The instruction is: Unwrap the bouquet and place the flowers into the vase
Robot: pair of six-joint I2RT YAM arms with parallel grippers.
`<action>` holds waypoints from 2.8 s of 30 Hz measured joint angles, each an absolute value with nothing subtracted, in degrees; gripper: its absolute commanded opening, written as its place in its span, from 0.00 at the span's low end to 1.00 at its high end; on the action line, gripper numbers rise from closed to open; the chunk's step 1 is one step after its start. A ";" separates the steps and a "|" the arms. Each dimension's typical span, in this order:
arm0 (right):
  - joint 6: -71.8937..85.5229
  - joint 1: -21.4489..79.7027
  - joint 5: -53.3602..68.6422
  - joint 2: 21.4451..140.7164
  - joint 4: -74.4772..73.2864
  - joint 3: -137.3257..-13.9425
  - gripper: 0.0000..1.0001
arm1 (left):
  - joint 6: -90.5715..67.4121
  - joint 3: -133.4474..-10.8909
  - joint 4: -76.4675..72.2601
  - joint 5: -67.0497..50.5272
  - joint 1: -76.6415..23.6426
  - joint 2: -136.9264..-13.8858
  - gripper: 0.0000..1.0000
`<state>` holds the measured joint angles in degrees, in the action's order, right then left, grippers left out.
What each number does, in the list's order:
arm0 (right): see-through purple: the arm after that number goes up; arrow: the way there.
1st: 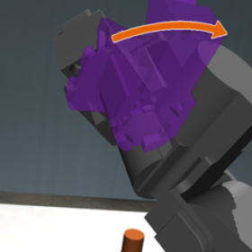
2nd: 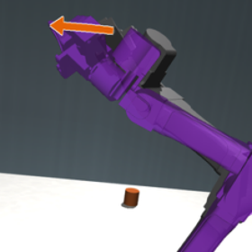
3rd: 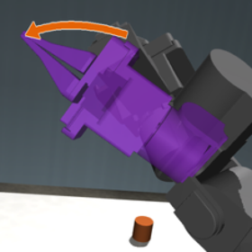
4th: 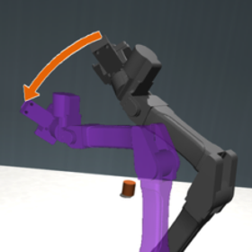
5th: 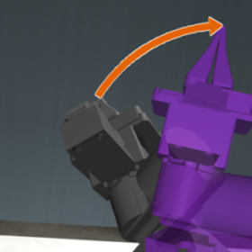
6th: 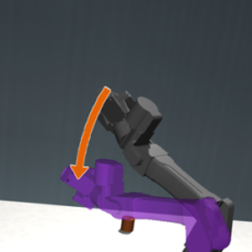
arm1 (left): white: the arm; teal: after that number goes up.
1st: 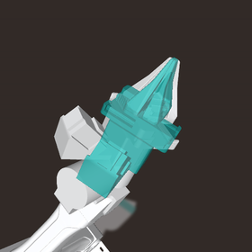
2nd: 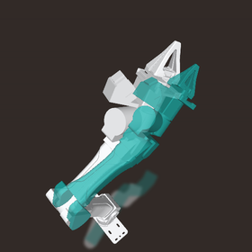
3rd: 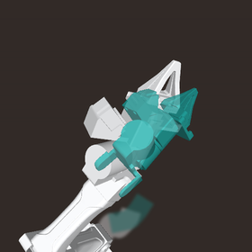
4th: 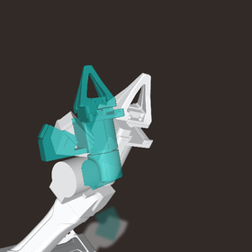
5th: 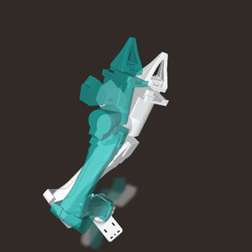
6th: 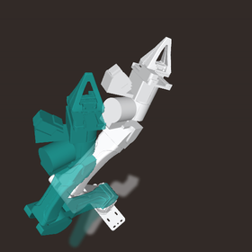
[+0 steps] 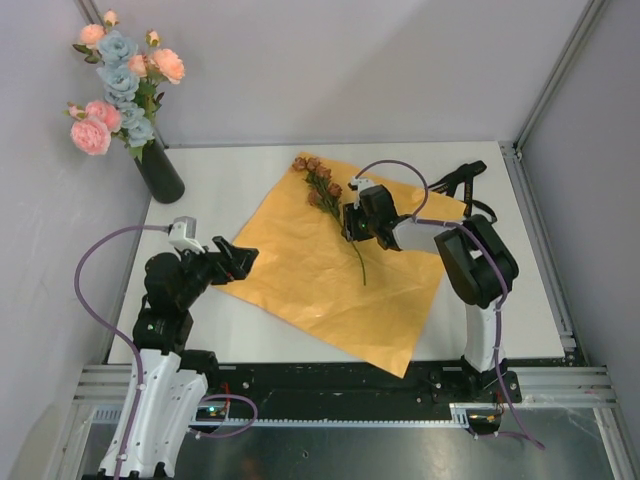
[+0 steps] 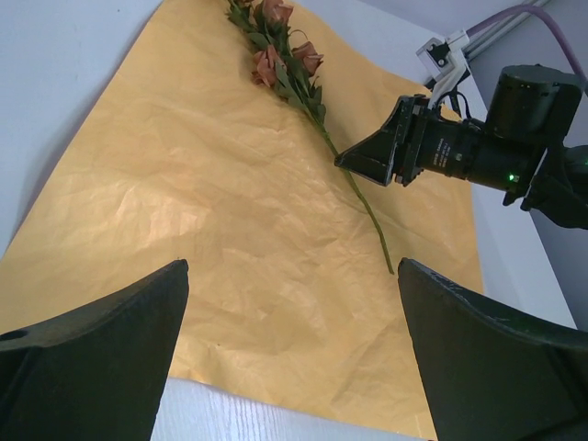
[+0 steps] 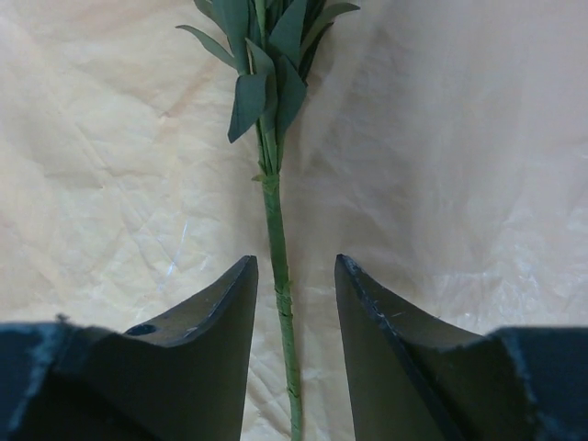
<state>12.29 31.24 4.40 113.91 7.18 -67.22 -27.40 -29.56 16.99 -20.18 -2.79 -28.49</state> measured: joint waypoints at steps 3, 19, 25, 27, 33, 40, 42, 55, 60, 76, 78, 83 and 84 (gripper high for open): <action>12.12 31.24 4.45 115.11 7.53 -68.58 0.42 | -27.38 -29.56 17.10 -20.18 -2.79 -28.49 1.00; 9.63 35.16 -3.70 117.45 1.93 -73.56 0.21 | -26.89 -29.56 17.39 -20.14 -2.79 -26.59 1.00; 8.69 35.94 -5.39 117.56 1.54 -73.76 0.03 | -26.87 -29.56 17.85 -20.12 -2.83 -26.46 0.99; 8.73 35.94 -5.19 117.54 1.54 -73.76 0.01 | -26.83 -29.56 17.96 -19.92 -2.83 -26.44 0.99; 9.43 35.42 -2.57 115.07 0.12 -73.76 0.00 | -26.50 -29.58 18.15 -19.97 -2.85 -27.24 0.99; 12.88 34.98 2.74 104.16 1.63 -72.27 0.00 | -26.44 -29.58 18.22 -20.51 -2.85 -28.42 0.98; 14.17 35.07 4.32 99.63 3.92 -69.04 0.00 | -26.33 -29.58 18.22 -21.26 -2.85 -28.45 0.97; 23.70 47.75 12.27 75.09 21.21 -43.66 0.00 | -32.05 -32.25 10.76 -30.17 -5.87 -30.70 0.86; 25.02 54.76 12.23 71.70 26.37 -42.48 0.00 | -37.32 -32.27 1.39 -30.85 -11.00 -30.76 0.77; 25.26 62.17 7.77 70.83 29.26 -42.41 0.08 | -44.03 -31.90 -6.24 -28.03 -18.26 -33.10 0.04; 25.26 62.22 7.31 70.83 28.95 -42.22 0.21 | -44.53 -31.83 -6.39 -28.03 -18.35 -33.12 0.01; 24.64 62.48 5.34 70.46 27.75 -42.06 0.60 | -42.81 -31.83 -6.35 -26.41 -18.61 -33.12 0.00; 24.56 62.57 4.99 70.17 27.29 -42.04 0.67 | -41.95 -31.83 -6.31 -25.50 -18.61 -33.12 0.00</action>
<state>24.56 62.57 4.99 70.17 27.29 -42.04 -41.95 -31.83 -6.31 -25.50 -18.61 -33.12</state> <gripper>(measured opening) 0.471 0.033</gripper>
